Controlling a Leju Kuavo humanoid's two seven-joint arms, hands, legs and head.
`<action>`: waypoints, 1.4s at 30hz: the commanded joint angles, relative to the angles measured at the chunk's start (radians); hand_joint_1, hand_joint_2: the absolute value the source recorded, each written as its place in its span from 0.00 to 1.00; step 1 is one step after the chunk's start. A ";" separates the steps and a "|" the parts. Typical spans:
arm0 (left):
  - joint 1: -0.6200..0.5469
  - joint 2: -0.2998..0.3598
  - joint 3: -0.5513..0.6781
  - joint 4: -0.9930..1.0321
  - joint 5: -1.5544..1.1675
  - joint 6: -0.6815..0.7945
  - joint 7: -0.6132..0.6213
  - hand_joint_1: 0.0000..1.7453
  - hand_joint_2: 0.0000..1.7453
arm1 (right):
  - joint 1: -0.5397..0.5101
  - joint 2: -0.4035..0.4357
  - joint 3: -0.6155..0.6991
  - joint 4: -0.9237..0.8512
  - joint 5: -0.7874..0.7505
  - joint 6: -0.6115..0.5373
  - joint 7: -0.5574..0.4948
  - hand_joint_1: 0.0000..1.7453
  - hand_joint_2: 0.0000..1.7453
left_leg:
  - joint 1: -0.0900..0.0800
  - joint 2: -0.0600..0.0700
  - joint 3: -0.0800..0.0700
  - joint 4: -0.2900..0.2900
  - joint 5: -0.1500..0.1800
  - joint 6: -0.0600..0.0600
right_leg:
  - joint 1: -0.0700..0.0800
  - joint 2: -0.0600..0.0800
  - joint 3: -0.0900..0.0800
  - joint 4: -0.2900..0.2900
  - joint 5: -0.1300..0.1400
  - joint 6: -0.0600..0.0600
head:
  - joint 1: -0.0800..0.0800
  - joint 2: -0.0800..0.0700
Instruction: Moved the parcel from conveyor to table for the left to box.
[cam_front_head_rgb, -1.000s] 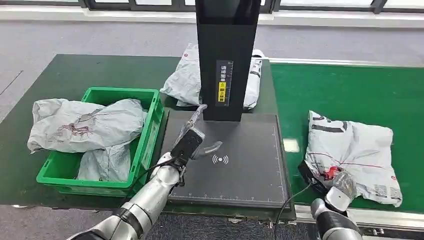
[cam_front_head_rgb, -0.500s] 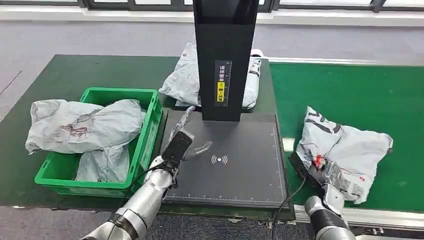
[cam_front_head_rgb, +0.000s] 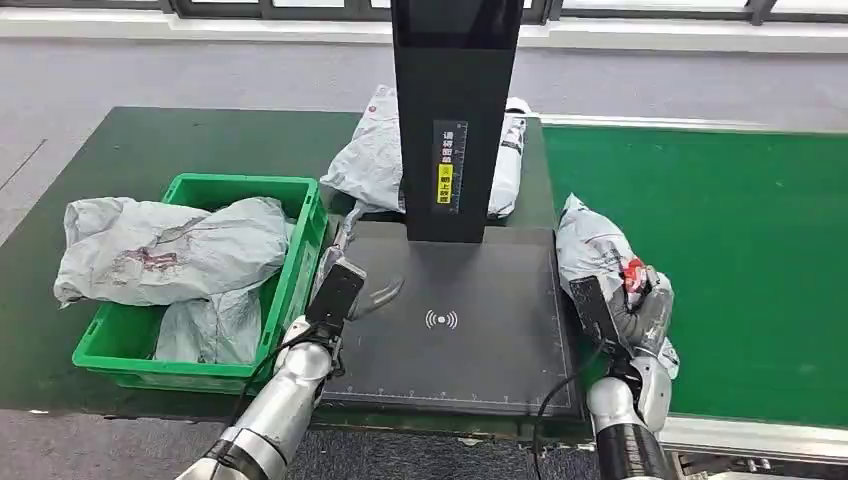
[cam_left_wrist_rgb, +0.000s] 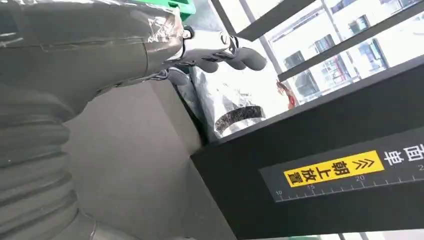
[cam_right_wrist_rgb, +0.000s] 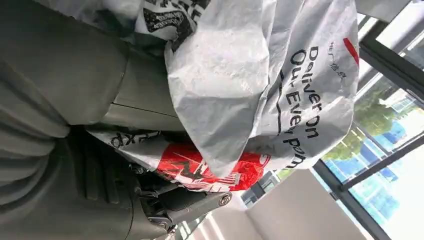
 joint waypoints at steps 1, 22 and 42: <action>-0.005 0.025 0.062 -0.029 0.010 0.032 -0.025 0.00 1.00 | 0.122 0.036 0.282 -0.306 -0.129 0.132 -0.088 1.00 1.00 | 0.000 0.004 0.001 -0.001 -0.001 0.001 | 0.000 0.002 -0.001 0.000 0.000 -0.003 | 0.000 0.000; -0.003 0.043 0.003 -0.143 0.075 0.092 -0.081 0.00 1.00 | 0.084 0.004 0.770 0.048 -0.105 0.476 -0.042 1.00 1.00 | 0.001 0.003 0.004 -0.004 0.000 0.002 | 0.002 0.002 0.002 -0.003 0.000 -0.004 | 0.000 0.000; 0.031 0.054 -0.031 -0.144 0.027 0.071 -0.057 0.00 1.00 | 0.199 0.009 0.539 -0.291 -0.239 0.212 -0.157 0.00 1.00 | 0.001 0.000 0.001 -0.001 0.000 0.002 | 0.002 -0.001 0.000 -0.001 -0.001 -0.003 | 0.000 0.000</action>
